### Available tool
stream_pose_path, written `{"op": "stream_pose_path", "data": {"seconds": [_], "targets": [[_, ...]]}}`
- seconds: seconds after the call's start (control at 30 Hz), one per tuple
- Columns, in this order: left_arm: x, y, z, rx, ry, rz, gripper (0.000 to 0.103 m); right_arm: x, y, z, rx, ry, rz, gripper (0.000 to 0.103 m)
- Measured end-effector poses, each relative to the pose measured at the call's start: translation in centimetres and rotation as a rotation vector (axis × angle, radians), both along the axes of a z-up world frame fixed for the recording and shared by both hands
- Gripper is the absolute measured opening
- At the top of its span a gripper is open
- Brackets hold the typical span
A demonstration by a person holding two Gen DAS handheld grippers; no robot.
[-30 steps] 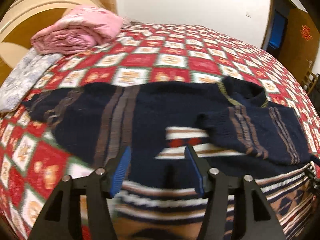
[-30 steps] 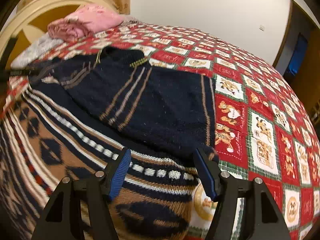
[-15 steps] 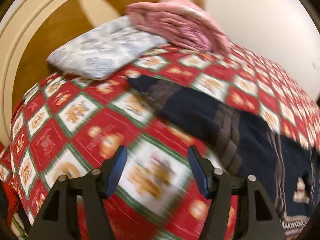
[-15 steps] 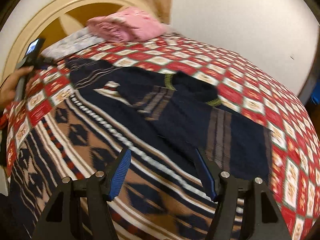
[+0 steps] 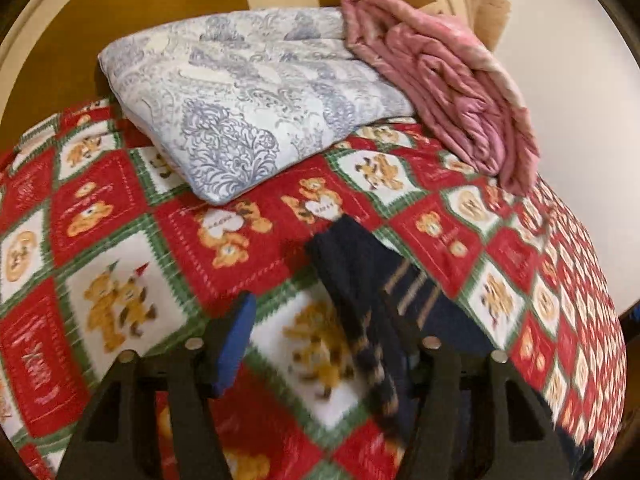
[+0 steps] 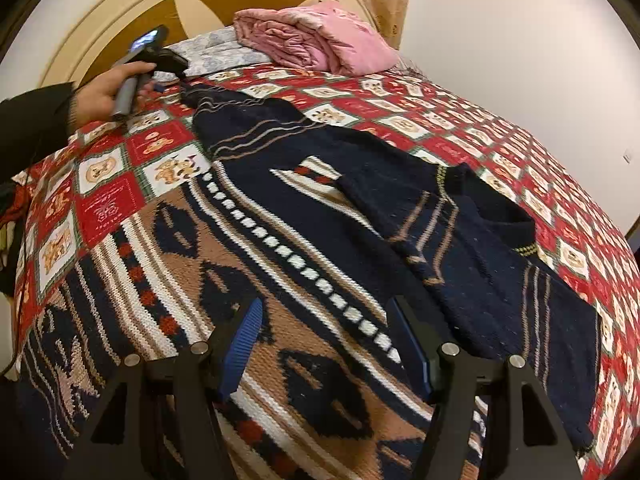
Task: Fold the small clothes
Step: 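Reach the left gripper to the other sleeve cuff and grasp it, then fold the held sleeve across the sweater body with the left gripper and release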
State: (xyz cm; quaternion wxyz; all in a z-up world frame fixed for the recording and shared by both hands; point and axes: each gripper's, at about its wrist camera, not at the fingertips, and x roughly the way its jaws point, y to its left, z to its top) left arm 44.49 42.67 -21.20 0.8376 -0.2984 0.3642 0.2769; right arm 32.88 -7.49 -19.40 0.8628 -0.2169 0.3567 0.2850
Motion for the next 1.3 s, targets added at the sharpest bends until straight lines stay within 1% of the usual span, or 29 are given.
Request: {"op": "stream_pose_path", "data": {"seconds": [0.07,0.1,0.17,0.2,0.27,0.3,0.33,0.4,0.47,0.6,0.73,0.9,1.03,1.13,1.2,1.3], "targets": [[0.8,0.6,-0.6,-0.012,0.007,0.009,0.059,0.0,0.3,-0.3,0.002,0.002,0.004,0.066],[1.2,0.7,-1.0,-0.012,0.019,0.010,0.055,0.0,0.3,-0.4,0.006,0.005,0.006,0.066],[1.5,0.7,-1.2,0.018,0.022,0.025,0.050,0.1,0.4,-0.6,0.014,0.011,0.006,0.066],[1.7,0.7,-1.1,0.026,0.021,0.023,0.038,0.2,0.4,-0.7,0.018,0.013,0.005,0.066],[1.9,0.9,-1.2,0.009,0.009,0.002,0.009,0.5,0.3,-0.9,0.026,0.018,0.001,0.066],[1.9,0.9,-1.1,0.008,0.003,0.004,0.008,0.6,0.3,-1.0,0.029,0.020,-0.004,0.066],[1.7,0.7,-0.8,0.025,-0.016,0.008,0.008,0.7,0.2,-1.0,0.031,0.020,-0.009,0.066],[1.4,-0.1,0.2,0.056,-0.056,-0.018,0.008,0.8,-0.1,-1.0,0.044,0.022,-0.021,0.066],[1.3,-0.7,1.1,0.065,-0.077,-0.039,0.008,1.0,-0.6,-0.9,0.057,0.025,-0.035,0.066],[0.9,-2.6,3.5,0.064,-0.139,-0.086,0.008,1.2,-1.6,-0.5,0.090,0.033,-0.071,0.066],[0.7,-6.0,6.0,0.047,-0.194,-0.153,0.008,0.8,-3.0,0.4,0.132,0.030,-0.100,0.066],[-0.3,-12.3,9.4,0.001,-0.266,-0.264,0.008,-0.5,-4.9,1.5,0.159,0.006,-0.118,0.066],[-1.4,-18.6,11.7,-0.046,-0.316,-0.367,0.008,-1.5,-6.9,2.0,0.172,-0.010,-0.140,0.066],[-1.7,-22.6,12.5,-0.093,-0.338,-0.430,0.008,-2.2,-8.7,2.2,0.184,-0.013,-0.161,0.066],[-1.5,-25.9,12.9,-0.134,-0.351,-0.479,0.008,-2.7,-9.9,2.3,0.194,-0.018,-0.177,0.066],[-1.4,-30.6,13.2,-0.171,-0.361,-0.537,0.008,-3.3,-11.7,2.4,0.215,-0.020,-0.200,0.066]]}}
